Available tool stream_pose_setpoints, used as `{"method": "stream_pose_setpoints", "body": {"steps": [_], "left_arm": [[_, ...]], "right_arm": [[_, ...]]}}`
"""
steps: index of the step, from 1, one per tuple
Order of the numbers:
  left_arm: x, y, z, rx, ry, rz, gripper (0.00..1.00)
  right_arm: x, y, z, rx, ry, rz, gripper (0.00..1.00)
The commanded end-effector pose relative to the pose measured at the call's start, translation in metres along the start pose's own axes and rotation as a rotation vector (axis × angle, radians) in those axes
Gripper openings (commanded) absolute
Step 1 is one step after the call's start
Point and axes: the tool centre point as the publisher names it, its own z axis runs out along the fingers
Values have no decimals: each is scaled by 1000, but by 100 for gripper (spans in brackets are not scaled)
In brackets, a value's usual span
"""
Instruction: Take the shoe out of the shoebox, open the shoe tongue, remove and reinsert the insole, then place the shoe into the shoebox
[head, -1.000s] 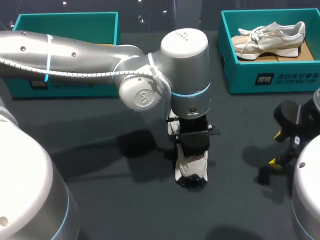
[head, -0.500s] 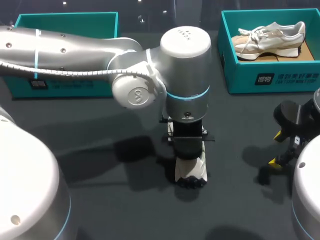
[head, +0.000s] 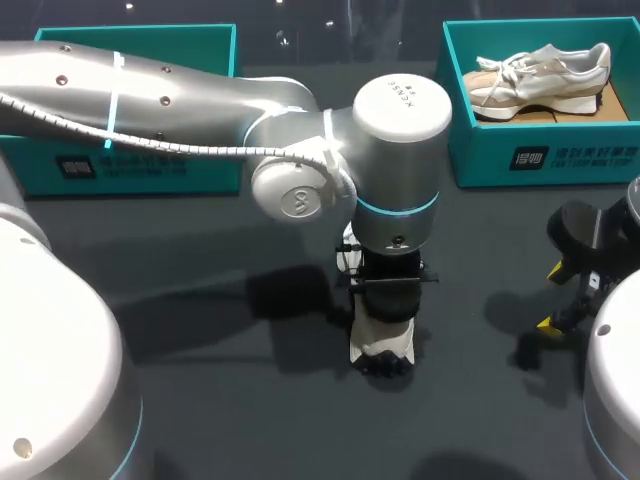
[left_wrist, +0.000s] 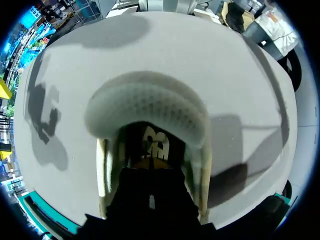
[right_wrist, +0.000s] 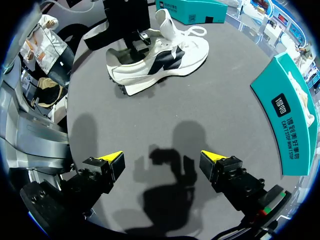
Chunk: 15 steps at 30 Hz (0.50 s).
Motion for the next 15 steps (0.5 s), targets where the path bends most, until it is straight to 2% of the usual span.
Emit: {"method": "stream_pose_setpoints", "body": {"steps": [1,8,15], "left_arm": [[11,3,-15,-21,-68,2,0],[8,5,-49,-82,-127,14,0],[3,19,-64,-166,-137,1,0]], "right_arm": [[1,-1,0,0,-2,-1,100],[1,-1,0,0,-2,-1,100],[1,-1,0,0,-2,-1,100]]}}
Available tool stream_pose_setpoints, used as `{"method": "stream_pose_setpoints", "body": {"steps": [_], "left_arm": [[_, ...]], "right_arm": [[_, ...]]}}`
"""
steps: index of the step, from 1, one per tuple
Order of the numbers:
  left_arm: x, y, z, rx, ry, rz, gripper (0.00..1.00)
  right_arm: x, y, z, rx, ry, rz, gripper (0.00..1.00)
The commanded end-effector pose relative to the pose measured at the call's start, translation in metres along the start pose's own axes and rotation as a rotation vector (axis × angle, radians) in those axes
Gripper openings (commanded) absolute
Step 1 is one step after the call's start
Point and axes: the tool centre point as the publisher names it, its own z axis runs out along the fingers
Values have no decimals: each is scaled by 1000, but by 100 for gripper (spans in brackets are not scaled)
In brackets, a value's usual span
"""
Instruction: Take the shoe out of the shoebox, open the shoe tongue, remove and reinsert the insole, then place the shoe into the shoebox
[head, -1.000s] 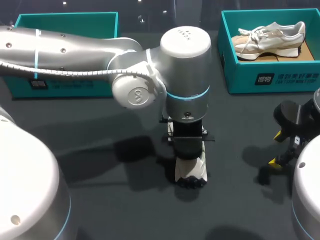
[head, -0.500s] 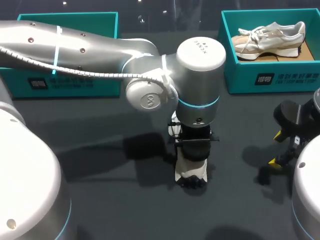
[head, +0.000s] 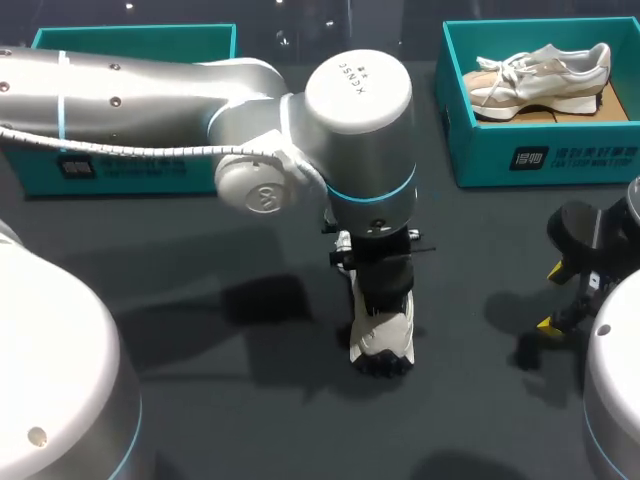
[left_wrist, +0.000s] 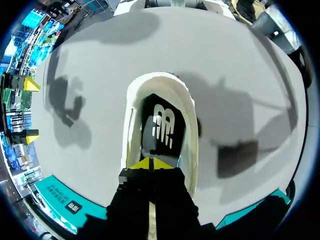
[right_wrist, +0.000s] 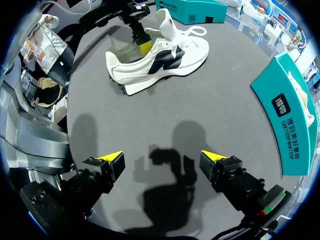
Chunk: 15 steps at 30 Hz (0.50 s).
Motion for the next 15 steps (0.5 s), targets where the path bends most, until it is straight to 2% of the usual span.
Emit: {"method": "stream_pose_setpoints", "body": {"steps": [1,13,15], "left_arm": [[5,1,-14,-39,1,-1,0],[6,10,-5,-74,47,-20,0],[5,12,-3,-70,49,-21,9]], "right_arm": [[1,-1,0,0,-2,-1,100],[1,-1,0,0,-2,-1,100],[1,-1,0,0,-2,-1,100]]}}
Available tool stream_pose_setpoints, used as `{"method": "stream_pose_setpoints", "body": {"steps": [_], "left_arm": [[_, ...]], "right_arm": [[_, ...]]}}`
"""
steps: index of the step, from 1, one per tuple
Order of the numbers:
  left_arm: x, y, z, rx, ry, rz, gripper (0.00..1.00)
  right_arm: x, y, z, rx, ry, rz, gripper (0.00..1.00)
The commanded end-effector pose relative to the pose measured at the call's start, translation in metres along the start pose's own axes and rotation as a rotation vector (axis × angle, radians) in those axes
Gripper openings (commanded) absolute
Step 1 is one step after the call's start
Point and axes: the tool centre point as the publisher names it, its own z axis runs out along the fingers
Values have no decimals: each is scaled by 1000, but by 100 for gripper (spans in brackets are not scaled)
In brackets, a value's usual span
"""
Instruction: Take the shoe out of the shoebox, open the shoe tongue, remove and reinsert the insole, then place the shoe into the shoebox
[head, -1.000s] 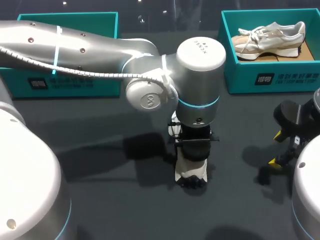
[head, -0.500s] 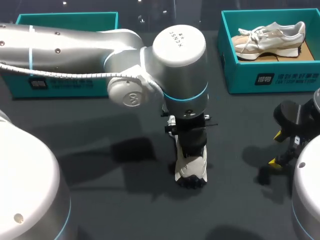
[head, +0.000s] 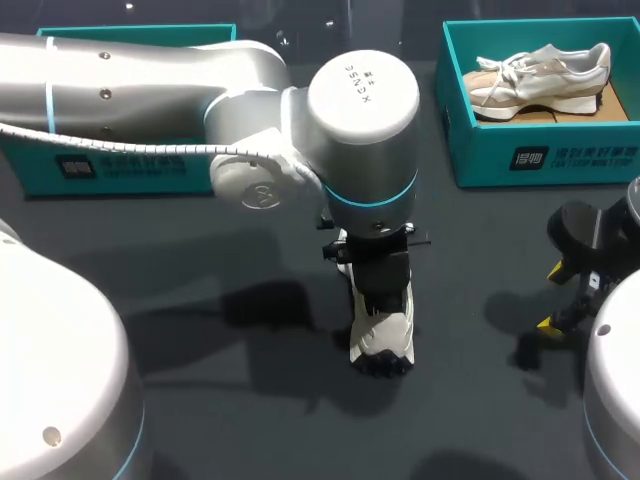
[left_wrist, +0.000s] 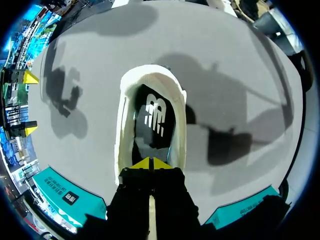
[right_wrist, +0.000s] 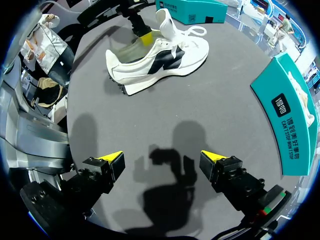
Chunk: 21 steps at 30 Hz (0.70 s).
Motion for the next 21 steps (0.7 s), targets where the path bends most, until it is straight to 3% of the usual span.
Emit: {"method": "stream_pose_setpoints", "body": {"steps": [1,6,8,10,21], "left_arm": [[-4,2,7,5,6,0,11],[-1,1,6,5,10,5,36],[0,3,7,7,11,2,60],[1,6,8,7,14,-3,100],[-3,16,10,61,8,-19,100]], "right_arm": [[1,-1,0,0,-2,-1,100],[1,-1,0,0,-2,-1,100],[1,-1,0,0,-2,-1,100],[1,-1,0,0,-2,-1,100],[1,-1,0,0,-2,-1,100]]}}
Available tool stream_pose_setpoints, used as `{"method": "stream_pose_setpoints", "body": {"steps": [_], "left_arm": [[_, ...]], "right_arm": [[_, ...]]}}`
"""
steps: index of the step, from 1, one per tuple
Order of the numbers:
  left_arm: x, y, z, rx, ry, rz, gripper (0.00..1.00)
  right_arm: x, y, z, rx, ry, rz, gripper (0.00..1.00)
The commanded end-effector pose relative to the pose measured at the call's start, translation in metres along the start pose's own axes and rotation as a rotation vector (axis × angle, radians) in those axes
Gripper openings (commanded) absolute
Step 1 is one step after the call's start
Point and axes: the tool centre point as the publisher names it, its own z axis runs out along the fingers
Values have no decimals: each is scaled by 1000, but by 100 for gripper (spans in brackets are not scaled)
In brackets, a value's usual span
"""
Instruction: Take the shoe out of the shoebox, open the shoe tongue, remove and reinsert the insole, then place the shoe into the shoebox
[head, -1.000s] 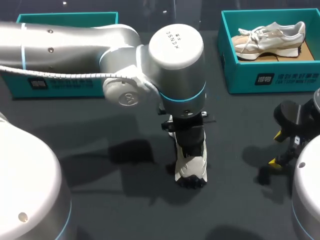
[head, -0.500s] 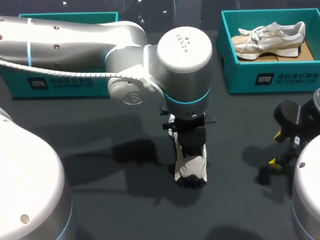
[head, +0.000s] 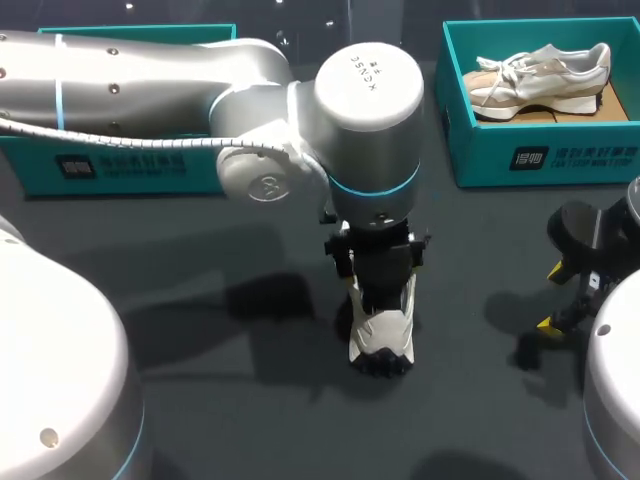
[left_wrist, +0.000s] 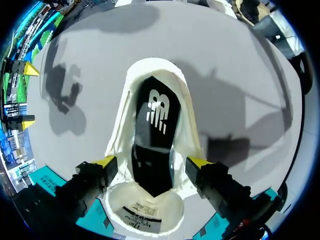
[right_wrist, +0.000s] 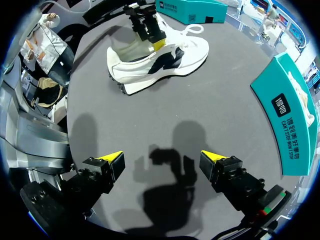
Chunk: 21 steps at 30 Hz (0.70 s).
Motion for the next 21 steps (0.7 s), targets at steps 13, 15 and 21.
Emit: {"method": "stream_pose_setpoints", "body": {"steps": [13,15,21], "left_arm": [[-7,13,0,61,-21,17,100],[-8,16,-2,60,-23,14,100],[-5,29,-10,63,-34,4,100]], "right_arm": [[1,-1,0,0,-2,-1,100],[1,-1,0,0,-2,-1,100],[1,-1,0,0,-2,-1,100]]}}
